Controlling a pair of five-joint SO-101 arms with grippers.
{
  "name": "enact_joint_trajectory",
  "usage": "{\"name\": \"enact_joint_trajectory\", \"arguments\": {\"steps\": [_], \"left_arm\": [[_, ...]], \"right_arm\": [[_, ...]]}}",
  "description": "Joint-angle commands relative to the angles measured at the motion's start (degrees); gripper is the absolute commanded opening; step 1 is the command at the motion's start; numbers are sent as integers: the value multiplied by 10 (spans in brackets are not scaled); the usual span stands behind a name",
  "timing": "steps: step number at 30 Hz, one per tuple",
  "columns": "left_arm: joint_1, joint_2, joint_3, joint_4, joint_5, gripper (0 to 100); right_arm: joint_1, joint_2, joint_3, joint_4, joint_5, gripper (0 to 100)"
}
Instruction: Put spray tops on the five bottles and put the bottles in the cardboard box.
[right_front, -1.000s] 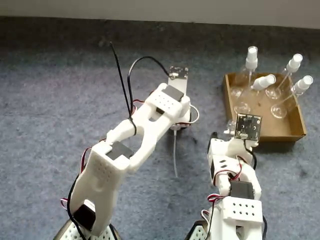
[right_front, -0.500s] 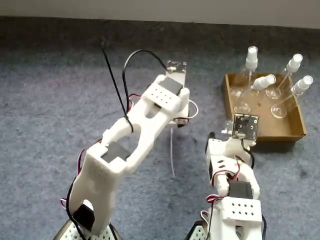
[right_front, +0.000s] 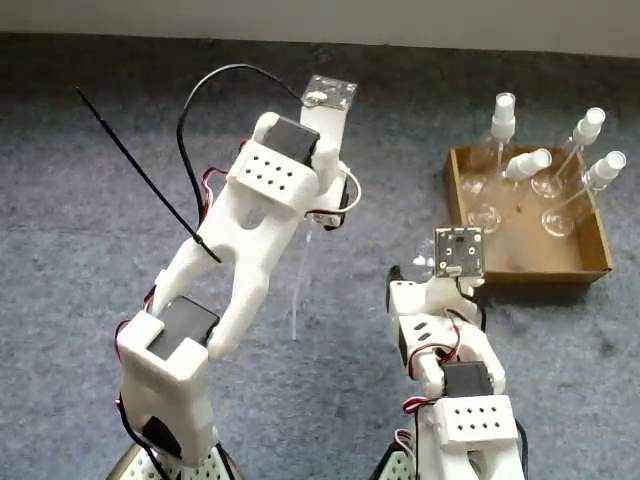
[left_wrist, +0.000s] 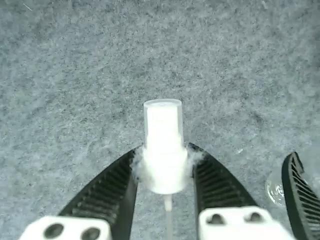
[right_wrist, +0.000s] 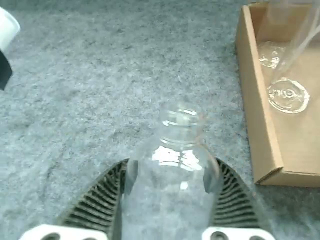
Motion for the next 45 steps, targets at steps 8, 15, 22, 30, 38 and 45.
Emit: {"name": "enact_joint_trajectory", "arguments": {"steps": [8, 15, 22, 30, 38, 45], "left_arm": [[-9, -171, 43, 11, -7, 10], [-5, -295, 173, -78, -8, 10], [-5, -422, 370, -270, -8, 10], [-5, -591, 596, -505, -8, 10], [16, -710, 740, -650, -93, 10], [80, -778, 765, -659, -92, 10]], "right_arm": [[-22, -11, 102, -262, -6, 116], [-22, -11, 167, -356, -4, 115], [-22, -11, 167, -359, -3, 115], [-21, -11, 168, -359, -1, 112], [-65, -7, 173, -423, 154, 112], [-83, -11, 173, -415, 157, 112]]}}
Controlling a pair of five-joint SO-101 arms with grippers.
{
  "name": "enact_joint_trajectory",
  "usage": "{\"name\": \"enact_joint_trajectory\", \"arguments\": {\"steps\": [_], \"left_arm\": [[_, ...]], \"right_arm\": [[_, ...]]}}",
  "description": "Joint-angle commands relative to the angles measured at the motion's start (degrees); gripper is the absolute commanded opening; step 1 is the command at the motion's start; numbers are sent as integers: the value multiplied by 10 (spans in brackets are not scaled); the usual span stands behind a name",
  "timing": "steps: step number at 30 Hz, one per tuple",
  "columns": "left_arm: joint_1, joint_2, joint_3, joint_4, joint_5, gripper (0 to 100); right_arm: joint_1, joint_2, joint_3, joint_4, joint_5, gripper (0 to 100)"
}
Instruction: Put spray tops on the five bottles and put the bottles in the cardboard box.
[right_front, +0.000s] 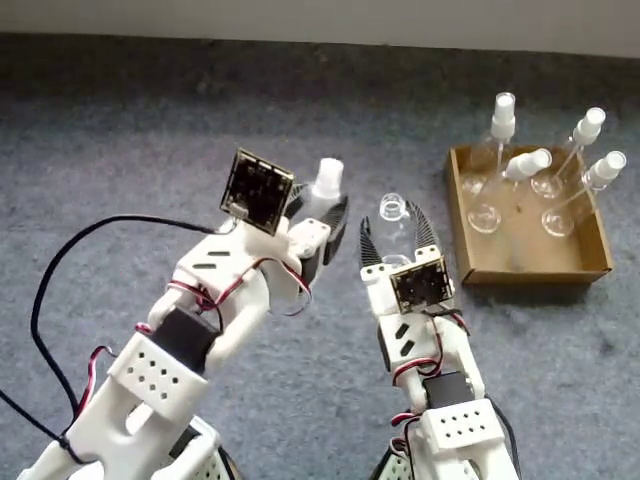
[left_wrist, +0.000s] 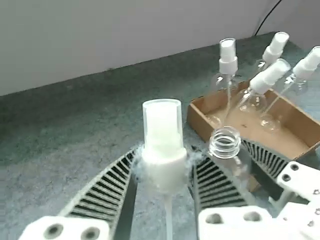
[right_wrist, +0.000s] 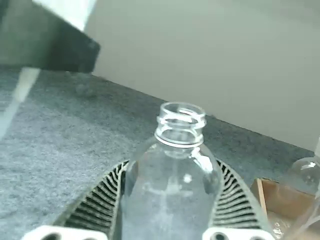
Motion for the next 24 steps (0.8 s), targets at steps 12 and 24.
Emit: {"name": "enact_joint_trajectory", "arguments": {"steps": [12, 24], "left_arm": [[24, -167, 132, -308, -6, 10], [23, -349, 233, -423, -7, 10]], "right_arm": [[-29, -6, 71, -7, 12, 112], [-69, -6, 71, 44, 99, 112]]}}
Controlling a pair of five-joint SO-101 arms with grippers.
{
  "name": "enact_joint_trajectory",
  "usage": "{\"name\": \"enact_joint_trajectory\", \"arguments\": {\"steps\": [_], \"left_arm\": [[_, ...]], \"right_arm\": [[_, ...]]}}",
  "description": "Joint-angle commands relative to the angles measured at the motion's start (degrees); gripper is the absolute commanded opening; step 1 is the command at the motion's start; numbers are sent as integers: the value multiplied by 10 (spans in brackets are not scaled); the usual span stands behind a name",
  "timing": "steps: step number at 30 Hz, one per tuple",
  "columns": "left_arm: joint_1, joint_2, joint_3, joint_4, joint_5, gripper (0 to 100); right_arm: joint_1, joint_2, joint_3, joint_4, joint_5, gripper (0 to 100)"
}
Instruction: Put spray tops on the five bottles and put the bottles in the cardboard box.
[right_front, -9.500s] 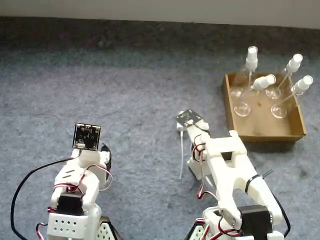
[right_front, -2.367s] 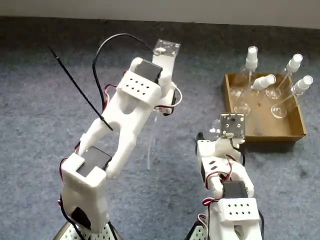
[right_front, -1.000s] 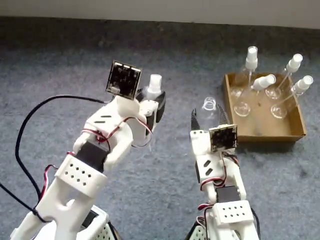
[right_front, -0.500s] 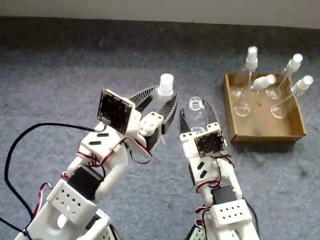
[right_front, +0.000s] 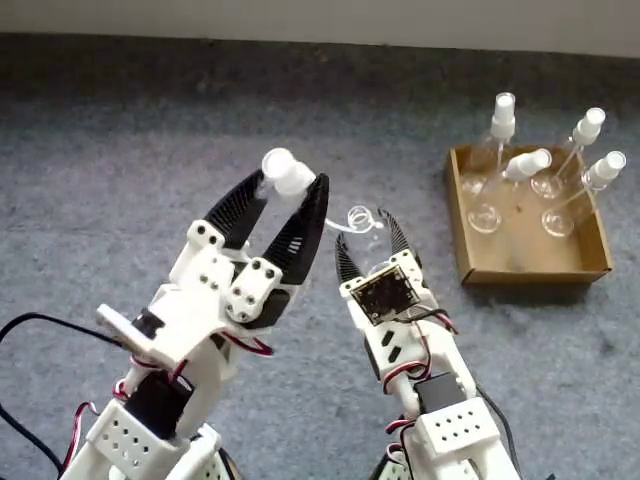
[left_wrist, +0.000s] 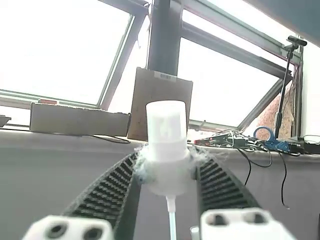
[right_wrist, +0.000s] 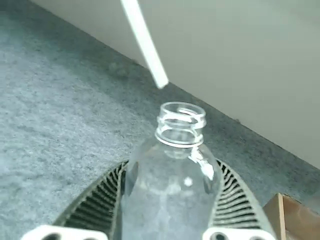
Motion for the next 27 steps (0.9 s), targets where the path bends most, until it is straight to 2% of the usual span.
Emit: {"name": "enact_joint_trajectory", "arguments": {"steps": [1, 7, 12, 19, 27], "left_arm": [[7, -59, 9, -14, -6, 10], [-36, -65, 20, -17, -3, 10], [-21, -42, 0, -14, -2, 10], [-22, 101, -74, -18, -2, 10], [-18, 115, -76, -18, -2, 10]], "right_arm": [[-7, -6, 71, 1, 8, 112], [-8, -7, 71, -2, 8, 112], [-8, -7, 71, -10, 8, 112], [-8, -7, 71, -10, 7, 112], [-8, -7, 71, -9, 4, 112]]}}
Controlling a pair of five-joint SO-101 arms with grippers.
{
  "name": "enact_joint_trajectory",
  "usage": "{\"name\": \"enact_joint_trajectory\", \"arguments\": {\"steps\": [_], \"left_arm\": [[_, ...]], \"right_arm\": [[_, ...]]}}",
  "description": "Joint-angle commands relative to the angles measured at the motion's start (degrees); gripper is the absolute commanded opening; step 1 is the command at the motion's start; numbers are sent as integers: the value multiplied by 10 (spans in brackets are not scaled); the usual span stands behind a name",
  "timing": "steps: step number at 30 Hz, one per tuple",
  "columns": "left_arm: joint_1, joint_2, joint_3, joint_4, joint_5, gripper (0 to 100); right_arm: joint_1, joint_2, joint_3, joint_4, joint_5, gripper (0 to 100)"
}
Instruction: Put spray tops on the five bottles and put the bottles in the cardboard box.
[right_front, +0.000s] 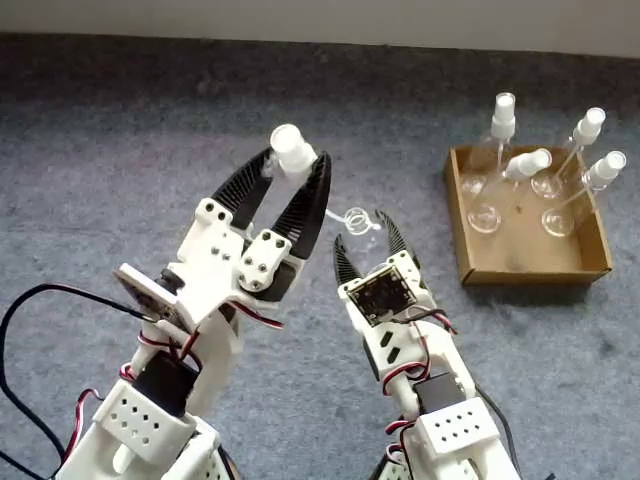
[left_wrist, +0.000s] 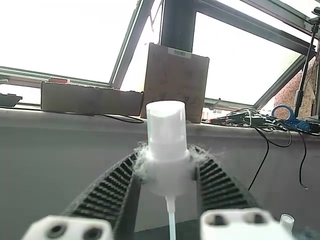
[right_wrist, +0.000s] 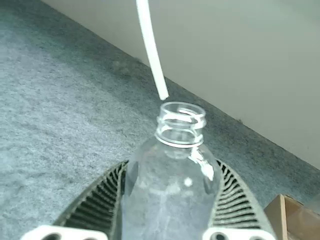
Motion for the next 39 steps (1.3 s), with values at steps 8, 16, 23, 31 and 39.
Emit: {"name": "enact_joint_trajectory", "arguments": {"steps": [8, 16, 23, 31, 39], "left_arm": [[16, 6, -34, -11, -2, 10], [19, 44, -53, -12, -4, 9], [22, 134, -112, -12, -3, 9], [35, 141, -92, -11, -2, 9], [58, 141, -44, -12, -2, 9]], "right_arm": [[-6, -6, 71, -7, 4, 112], [-6, -6, 71, -6, 4, 112], [-5, -6, 71, -6, 4, 112], [-5, -6, 71, -6, 4, 112], [-5, -6, 71, -6, 4, 112]]}}
